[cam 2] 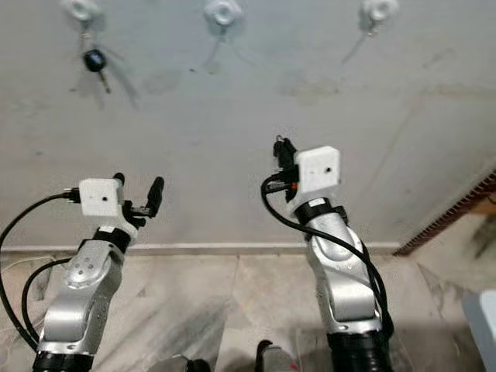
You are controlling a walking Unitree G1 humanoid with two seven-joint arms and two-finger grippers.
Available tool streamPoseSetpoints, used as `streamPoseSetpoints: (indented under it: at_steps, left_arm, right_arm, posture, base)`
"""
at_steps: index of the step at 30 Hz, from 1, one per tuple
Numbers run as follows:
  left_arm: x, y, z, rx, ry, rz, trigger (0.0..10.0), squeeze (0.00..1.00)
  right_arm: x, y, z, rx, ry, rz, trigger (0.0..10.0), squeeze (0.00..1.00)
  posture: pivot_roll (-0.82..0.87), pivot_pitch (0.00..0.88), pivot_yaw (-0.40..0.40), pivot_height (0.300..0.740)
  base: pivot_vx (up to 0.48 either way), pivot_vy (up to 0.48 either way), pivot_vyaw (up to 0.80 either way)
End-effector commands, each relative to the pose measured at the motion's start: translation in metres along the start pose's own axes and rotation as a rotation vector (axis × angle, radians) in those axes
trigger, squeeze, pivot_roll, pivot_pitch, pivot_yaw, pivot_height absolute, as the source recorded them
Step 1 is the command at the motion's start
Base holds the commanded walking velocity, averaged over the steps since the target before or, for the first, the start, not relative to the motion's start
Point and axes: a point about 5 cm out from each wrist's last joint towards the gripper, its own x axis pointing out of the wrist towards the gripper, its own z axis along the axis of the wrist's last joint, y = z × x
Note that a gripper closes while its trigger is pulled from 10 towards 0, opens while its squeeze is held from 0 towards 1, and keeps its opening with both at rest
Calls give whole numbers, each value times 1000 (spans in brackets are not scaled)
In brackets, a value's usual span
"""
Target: Hang keys on a hook
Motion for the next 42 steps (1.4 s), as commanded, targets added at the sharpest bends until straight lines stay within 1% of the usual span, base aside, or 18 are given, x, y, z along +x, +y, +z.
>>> streamPoseSetpoints:
  at_steps: [1, 8, 13, 14, 25, 28, 30, 32, 33, 34, 36, 38, 42]
  left_arm:
    - [-2, 5, -1, -1, 8, 11, 10000, 0]
    - [-10, -1, -1, -42, -8, -18, 10000, 0]
    - [-13, -5, -3, -43, -4, -24, 10000, 0]
    - [-13, -6, -5, -35, 7, -18, 10000, 0]
    - [-14, -5, -3, -43, -1, -32, 10000, 0]
    - [-15, -7, -3, -44, 2, -49, 10000, 0]
    - [-19, -8, -4, -28, 2, -74, 10000, 0]
    - [-22, -10, -4, -33, 3, -101, 10000, 0]
    - [-25, -12, -3, -50, 6, -125, 10000, 0]
    - [-25, -12, -3, -50, 6, -125, 10000, 0]
    - [-28, -16, 0, -48, -5, -169, 10000, 0]
    - [-29, -19, 3, -47, -17, -190, 10000, 0]
    - [-29, -20, 5, -56, -23, -189, 10000, 0]
  right_arm:
    - [0, 2, 2, 5, -13, 9, 10000, 0]
    - [0, 6, 5, -11, -34, 39, 10000, 0]
    - [-1, 7, 5, -17, -33, 51, 10000, 0]
    - [-1, 9, 6, -40, -39, 65, 10000, 0]
    - [-1, 12, 5, -36, -43, 77, 10000, 0]
    - [-1, 12, 5, -41, -43, 79, 10000, 0]
    - [-2, 13, 5, -35, -45, 79, 10000, 0]
    - [-2, 11, 5, -23, -46, 65, 10000, 0]
    - [-2, 10, 5, -20, -45, 61, 10000, 0]
    - [-2, 10, 5, -20, -45, 61, 10000, 0]
    - [-2, 10, 5, -14, -44, 59, 10000, 0]
    - [-2, 10, 5, -12, -44, 59, 10000, 0]
    - [-2, 10, 5, -10, -46, 62, 10000, 0]
  posture:
    - [-35, 168, 39, 740]
    - [-33, 175, 33, 740]
    - [-32, 175, 30, 740]
    - [-32, 175, 30, 740]
    - [-29, 175, 33, 740]
    - [-31, 176, 34, 740]
    - [-30, 176, 34, 740]
    - [-29, 178, 33, 740]
    - [-29, 178, 32, 740]
    - [-29, 178, 32, 740]
    - [-28, 180, 32, 740]
    - [-25, 181, 30, 740]
    - [-24, 181, 30, 740]
  base:
    - [0, 0, -800]
    - [0, 0, -78]
    - [0, 0, 0]
    - [0, 0, 0]
    - [0, 0, 721]
    - [0, 0, 760]
    - [0, 0, 675]
    - [0, 0, 0]
    - [0, 0, 0]
    - [0, 0, 0]
    - [0, 0, 0]
    - [276, 0, 0]
    - [295, 0, 0]
